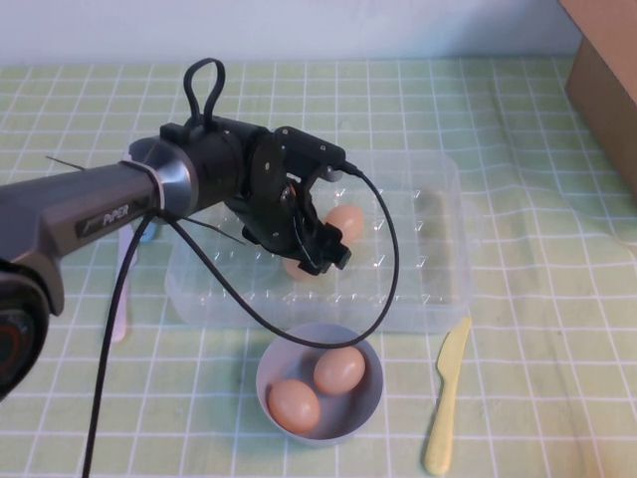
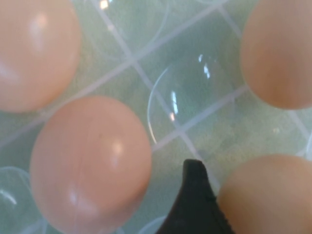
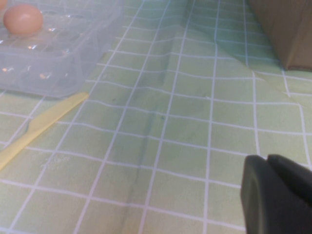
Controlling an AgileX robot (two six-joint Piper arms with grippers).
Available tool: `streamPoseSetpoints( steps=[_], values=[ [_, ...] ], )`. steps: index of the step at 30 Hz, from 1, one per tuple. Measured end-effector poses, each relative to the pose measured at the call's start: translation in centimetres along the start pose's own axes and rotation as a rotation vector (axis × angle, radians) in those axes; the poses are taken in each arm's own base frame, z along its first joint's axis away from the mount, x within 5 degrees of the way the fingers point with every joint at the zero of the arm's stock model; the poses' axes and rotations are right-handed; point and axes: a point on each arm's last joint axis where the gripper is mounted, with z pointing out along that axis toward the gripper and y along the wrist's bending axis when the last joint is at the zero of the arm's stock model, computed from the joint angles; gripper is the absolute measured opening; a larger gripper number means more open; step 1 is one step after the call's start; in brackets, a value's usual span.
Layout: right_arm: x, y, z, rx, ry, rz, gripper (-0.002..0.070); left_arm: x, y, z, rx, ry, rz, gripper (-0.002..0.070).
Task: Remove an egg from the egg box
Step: Pick up the egg from the plastic box, then place the egg in the bowl
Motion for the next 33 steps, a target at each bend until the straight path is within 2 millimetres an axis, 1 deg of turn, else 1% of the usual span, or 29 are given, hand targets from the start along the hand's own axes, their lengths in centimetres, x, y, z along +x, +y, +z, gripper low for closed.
streamPoseSetpoints(
  steps=[7,10,12,15,17,18,20,23,26,28,31,33],
  values=[
    [0.0,0.0,0.0,0.000,0.000,0.000,-0.0017,0.0,0.0,0.2,-0.002,0.000,0.002,0.0435],
    [0.0,0.0,0.0,0.000,0.000,0.000,-0.0017,0.1,0.0,-0.1,-0.001,0.013,0.005,0.0422],
    [0.0,0.0,0.0,0.000,0.000,0.000,-0.0017,0.2,0.0,-0.6,0.000,0.039,0.009,0.0403],
    [0.0,0.0,0.0,0.000,0.000,0.000,-0.0017,0.3,0.0,-2.4,-0.005,0.066,0.031,0.0379],
    [0.0,0.0,0.0,0.000,0.000,0.000,-0.0017,0.4,0.0,-4.1,-0.003,0.091,0.075,0.0375],
    [0.0,0.0,0.0,0.000,0.000,0.000,-0.0017,0.5,-0.1,-4.7,-0.001,0.098,0.102,0.0375],
    [0.0,0.0,0.0,0.000,0.000,0.000,-0.0017,0.6,-0.2,-6.8,0.008,0.118,0.194,0.0373],
    [0.0,0.0,0.0,0.000,0.000,0.000,-0.0017,1.1,-0.4,-9.7,0.035,0.154,0.378,0.0372],
    [0.0,0.0,0.0,0.000,0.000,0.000,-0.0017,1.9,-0.9,-12.4,0.105,0.193,0.525,0.0372],
    [0.0,0.0,0.0,0.000,0.000,0.000,-0.0017,2.2,-1.3,-13.9,0.149,0.177,0.579,0.0372],
    [0.0,0.0,0.0,0.000,0.000,0.000,-0.0017,2.3,-2.0,-15.3,0.213,0.130,0.583,0.0372],
    [0.0,0.0,0.0,0.000,0.000,0.000,-0.0017,2.5,-2.6,-15.4,0.259,0.118,0.577,0.0372]
  ],
)
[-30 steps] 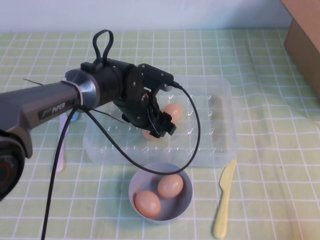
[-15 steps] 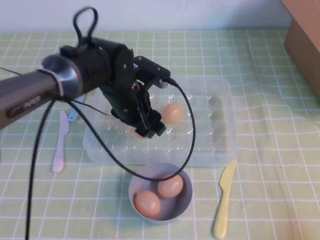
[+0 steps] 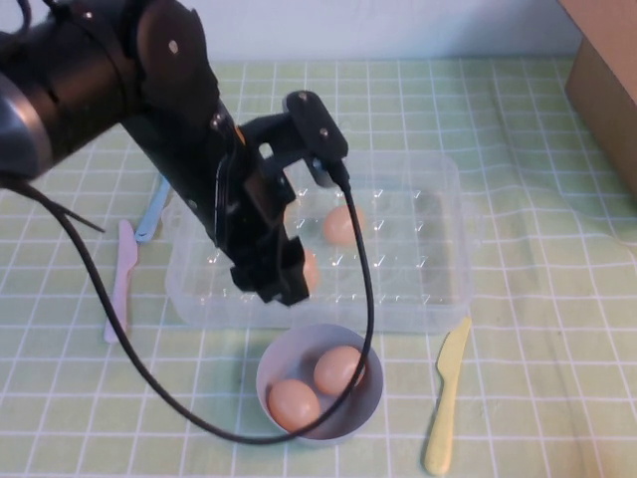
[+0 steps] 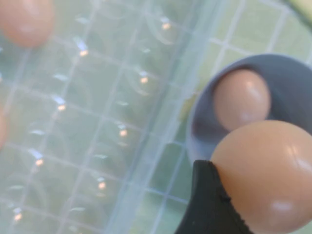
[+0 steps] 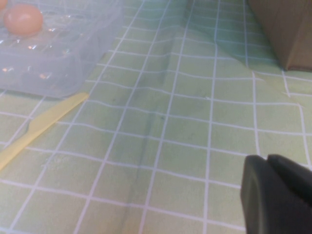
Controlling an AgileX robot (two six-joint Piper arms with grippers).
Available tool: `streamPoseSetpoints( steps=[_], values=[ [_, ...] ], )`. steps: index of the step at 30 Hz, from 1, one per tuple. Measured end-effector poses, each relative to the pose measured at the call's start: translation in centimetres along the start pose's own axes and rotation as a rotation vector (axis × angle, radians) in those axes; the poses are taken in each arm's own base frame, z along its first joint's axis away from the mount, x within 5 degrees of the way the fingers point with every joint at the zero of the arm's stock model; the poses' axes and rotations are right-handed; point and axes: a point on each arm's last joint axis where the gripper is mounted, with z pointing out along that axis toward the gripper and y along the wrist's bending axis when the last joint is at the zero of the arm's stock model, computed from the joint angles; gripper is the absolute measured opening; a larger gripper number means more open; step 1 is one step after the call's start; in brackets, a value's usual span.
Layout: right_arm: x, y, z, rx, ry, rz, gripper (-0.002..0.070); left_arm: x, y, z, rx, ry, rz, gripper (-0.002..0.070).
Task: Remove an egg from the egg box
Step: Place the egg in the bowl
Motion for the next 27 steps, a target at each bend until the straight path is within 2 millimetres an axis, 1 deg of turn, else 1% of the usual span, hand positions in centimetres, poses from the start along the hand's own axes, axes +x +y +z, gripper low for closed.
streamPoseSetpoints(
  steps=[9,14,23,27],
  values=[
    [0.0,0.0,0.0,0.000,0.000,0.000,-0.0017,0.5,-3.8,3.7,0.122,0.099,0.096,0.0372],
    [0.0,0.0,0.0,0.000,0.000,0.000,-0.0017,0.2,-5.1,4.3,0.153,0.108,0.111,0.0372],
    [0.0,0.0,0.0,0.000,0.000,0.000,-0.0017,0.2,-5.1,4.5,0.149,0.096,0.104,0.0372],
    [0.0,0.0,0.0,0.000,0.000,0.000,-0.0017,0.7,-5.1,5.5,0.137,0.091,0.093,0.0372]
  ],
)
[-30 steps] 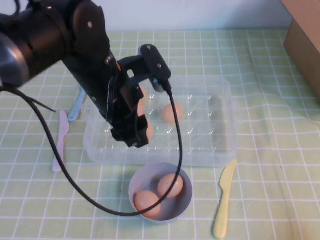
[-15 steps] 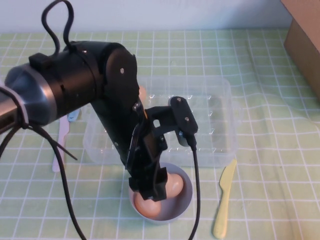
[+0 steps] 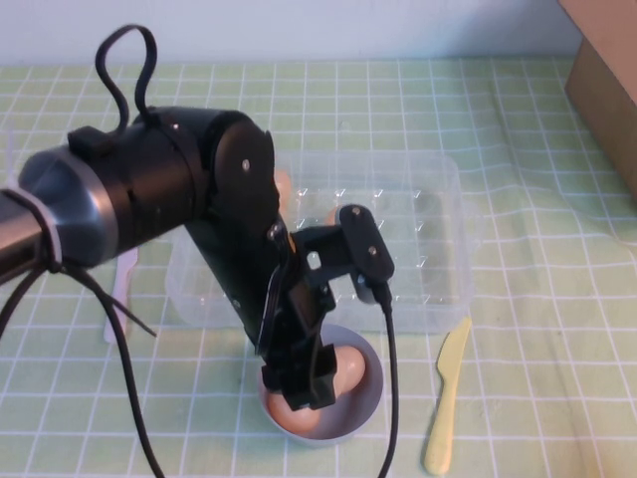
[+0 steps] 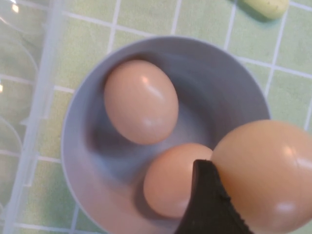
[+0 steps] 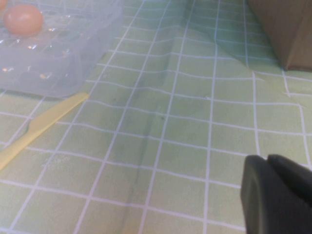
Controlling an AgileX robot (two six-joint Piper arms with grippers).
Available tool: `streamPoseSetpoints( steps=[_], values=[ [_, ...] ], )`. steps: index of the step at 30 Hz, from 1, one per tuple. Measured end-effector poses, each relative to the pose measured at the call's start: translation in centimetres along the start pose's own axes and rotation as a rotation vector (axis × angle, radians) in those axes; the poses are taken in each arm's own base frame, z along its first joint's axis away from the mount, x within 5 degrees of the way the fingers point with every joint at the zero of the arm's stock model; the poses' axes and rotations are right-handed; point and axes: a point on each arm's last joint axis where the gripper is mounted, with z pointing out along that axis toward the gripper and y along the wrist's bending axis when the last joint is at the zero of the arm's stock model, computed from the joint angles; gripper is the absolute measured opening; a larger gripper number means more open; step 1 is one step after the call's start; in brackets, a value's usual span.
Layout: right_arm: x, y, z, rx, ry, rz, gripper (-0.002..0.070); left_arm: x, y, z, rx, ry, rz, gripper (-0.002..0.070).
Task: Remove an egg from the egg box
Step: Place the egg in the bowl
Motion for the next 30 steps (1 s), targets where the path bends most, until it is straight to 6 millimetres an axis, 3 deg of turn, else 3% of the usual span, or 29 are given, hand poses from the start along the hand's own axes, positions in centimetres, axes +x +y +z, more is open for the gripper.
streamPoseSetpoints(
  steps=[5,14,30],
  values=[
    [0.0,0.0,0.0,0.000,0.000,0.000,-0.0017,0.5,0.1,1.3,-0.017,-0.010,-0.011,0.0372],
    [0.0,0.0,0.0,0.000,0.000,0.000,-0.0017,-0.2,0.0,1.3,-0.010,-0.093,-0.049,0.0372],
    [0.0,0.0,0.0,0.000,0.000,-0.004,-0.0017,-0.2,0.8,3.8,0.033,-0.043,-0.067,0.0372]
  ],
)
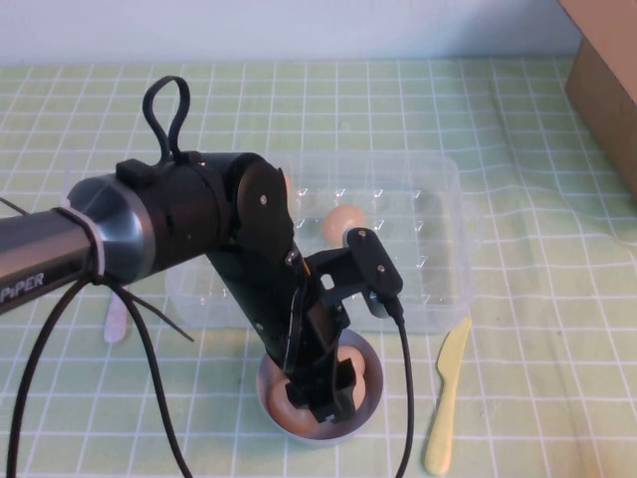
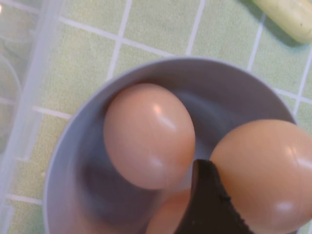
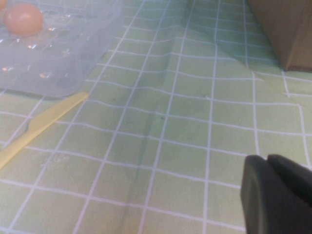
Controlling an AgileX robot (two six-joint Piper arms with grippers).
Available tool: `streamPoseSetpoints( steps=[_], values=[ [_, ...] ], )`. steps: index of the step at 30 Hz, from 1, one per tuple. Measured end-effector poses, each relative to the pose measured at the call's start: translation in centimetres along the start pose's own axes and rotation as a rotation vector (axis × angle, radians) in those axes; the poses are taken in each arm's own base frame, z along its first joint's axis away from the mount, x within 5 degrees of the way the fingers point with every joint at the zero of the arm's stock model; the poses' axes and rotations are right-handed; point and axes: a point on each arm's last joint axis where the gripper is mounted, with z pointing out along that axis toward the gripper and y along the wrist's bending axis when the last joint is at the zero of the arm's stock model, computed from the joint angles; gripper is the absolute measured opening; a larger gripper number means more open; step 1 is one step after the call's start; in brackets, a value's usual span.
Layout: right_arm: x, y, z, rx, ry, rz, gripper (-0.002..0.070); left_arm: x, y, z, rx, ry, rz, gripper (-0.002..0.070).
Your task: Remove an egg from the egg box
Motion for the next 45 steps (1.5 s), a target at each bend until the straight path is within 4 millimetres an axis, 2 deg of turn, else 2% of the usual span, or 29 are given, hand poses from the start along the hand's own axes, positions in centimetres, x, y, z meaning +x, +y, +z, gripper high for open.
streamPoseSetpoints(
  steps=[8,13,20,23,26,29,32,34,36,40,45],
  values=[
    [0.0,0.0,0.0,0.000,0.000,0.000,-0.0017,0.0,0.0,0.1,0.002,0.003,0.001,0.0379],
    [0.0,0.0,0.0,0.000,0.000,0.000,-0.0017,0.1,0.0,0.1,0.009,0.010,0.001,0.0443],
    [0.0,0.0,0.0,0.000,0.000,0.000,-0.0017,0.1,-0.1,0.1,0.011,0.009,0.003,0.0473],
    [0.0,0.0,0.0,0.000,0.000,0.000,-0.0017,0.0,-0.3,-0.7,-0.006,-0.013,0.009,0.0478],
    [0.0,0.0,0.0,0.000,0.000,0.000,-0.0017,-0.2,-0.7,-2.4,-0.045,-0.064,0.025,0.0467],
    [0.0,0.0,0.0,0.000,0.000,0.000,-0.0017,-0.4,-1.4,-4.6,-0.105,-0.139,0.044,0.0388],
    [0.0,0.0,0.0,0.000,0.000,0.000,-0.0017,-0.5,-1.9,-6.7,-0.173,-0.215,0.063,0.0261],
    [0.0,0.0,0.0,0.000,0.000,0.000,-0.0017,-0.6,-2.2,-7.9,-0.220,-0.265,0.076,0.0131],
    [0.0,0.0,0.0,0.000,0.000,0.000,-0.0017,-0.7,-2.4,-8.8,-0.256,-0.304,0.083,0.0059],
    [0.0,0.0,0.0,0.000,0.000,0.000,-0.0017,-1.0,-2.4,-9.8,-0.316,-0.370,0.090,0.0009],
    [0.0,0.0,0.0,0.000,0.000,0.000,-0.0017,-1.7,-2.0,-10.4,-0.372,-0.490,0.061,0.0000]
  ],
)
